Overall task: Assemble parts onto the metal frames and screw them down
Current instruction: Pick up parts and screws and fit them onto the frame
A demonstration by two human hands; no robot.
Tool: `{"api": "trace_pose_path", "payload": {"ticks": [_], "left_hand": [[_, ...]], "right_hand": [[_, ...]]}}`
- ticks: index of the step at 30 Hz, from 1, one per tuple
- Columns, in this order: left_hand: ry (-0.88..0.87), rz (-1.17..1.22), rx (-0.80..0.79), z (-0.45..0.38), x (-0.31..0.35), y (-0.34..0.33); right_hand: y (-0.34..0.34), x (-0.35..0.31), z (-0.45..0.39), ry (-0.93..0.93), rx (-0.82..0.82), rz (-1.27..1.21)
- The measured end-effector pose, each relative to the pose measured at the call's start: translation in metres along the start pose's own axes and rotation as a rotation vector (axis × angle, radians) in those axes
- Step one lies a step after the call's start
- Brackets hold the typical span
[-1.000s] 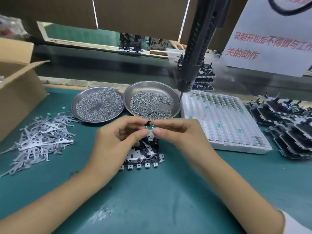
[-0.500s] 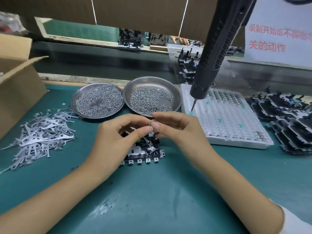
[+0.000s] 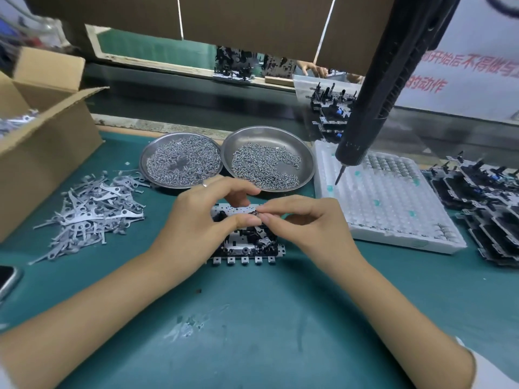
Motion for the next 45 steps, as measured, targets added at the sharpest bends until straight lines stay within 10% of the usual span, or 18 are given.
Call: {"api": "trace_pose_path", "payload": {"ticks": [11, 25, 30, 45], "left_hand": [[0.238, 0.136, 0.056, 0.004, -0.045, 0.028], [0.085, 0.005, -0.068, 0.016, -0.021, 0.016], [-0.215, -0.201, -0.251, 0.026, -0.002, 0.002], [-0.121, -0.095, -0.242, 0.022, -0.014, 0.000]], "right_hand": [[-0.028, -0.011, 0.020, 0.381, -0.062, 0.346], [-0.042, -0.023, 0.037, 0.660, -0.076, 0.478], [-0.039, -0.017, 0.034, 0.516, -0.109, 0.423], [-0.019, -0.022, 0.025, 0.377, 0.004, 0.321]]}}
Point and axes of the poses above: each hand's wrist, its own z-axis away from the middle knuckle, its own y-axis out of the back of the hand, x = y × z, the point moved 10 cm from there along -z, towards the middle knuckle, and after that the axes turned 15 degrees about x, right-handed, at the moved point
